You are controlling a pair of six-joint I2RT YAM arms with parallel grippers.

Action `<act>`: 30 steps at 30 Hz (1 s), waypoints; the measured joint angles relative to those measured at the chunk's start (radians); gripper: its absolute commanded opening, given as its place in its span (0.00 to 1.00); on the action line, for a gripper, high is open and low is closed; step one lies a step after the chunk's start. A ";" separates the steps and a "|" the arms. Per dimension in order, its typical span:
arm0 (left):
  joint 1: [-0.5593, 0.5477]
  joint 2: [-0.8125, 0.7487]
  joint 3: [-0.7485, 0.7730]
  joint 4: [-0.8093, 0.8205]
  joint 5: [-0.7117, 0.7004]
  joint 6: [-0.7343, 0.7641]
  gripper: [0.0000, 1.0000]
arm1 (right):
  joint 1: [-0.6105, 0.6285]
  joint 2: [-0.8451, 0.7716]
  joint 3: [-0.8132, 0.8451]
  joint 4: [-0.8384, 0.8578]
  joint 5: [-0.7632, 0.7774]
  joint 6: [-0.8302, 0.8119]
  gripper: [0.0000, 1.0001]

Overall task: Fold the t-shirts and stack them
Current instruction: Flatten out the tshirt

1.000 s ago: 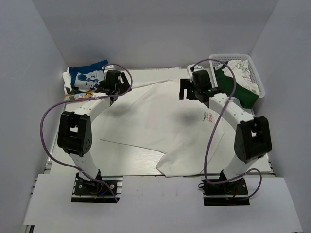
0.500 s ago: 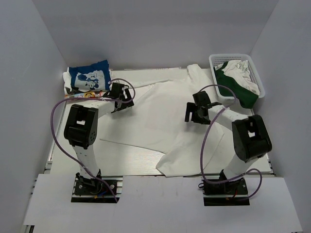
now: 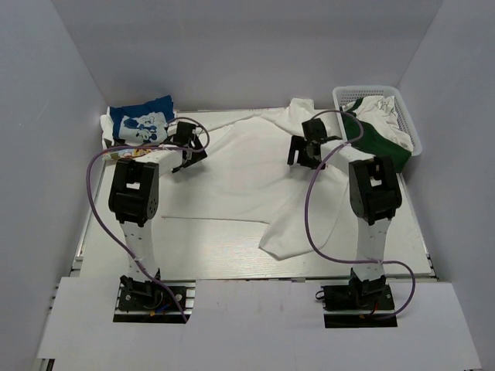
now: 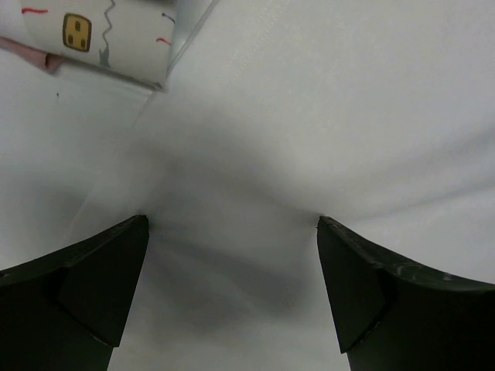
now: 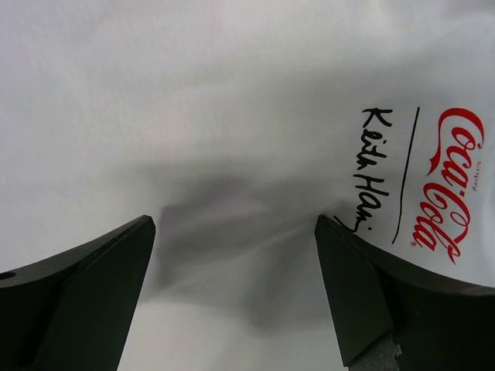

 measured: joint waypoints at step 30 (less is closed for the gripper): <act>-0.002 -1.210 -0.796 -0.120 0.090 -0.142 1.00 | 0.674 -0.780 -0.689 -0.365 0.017 0.057 0.90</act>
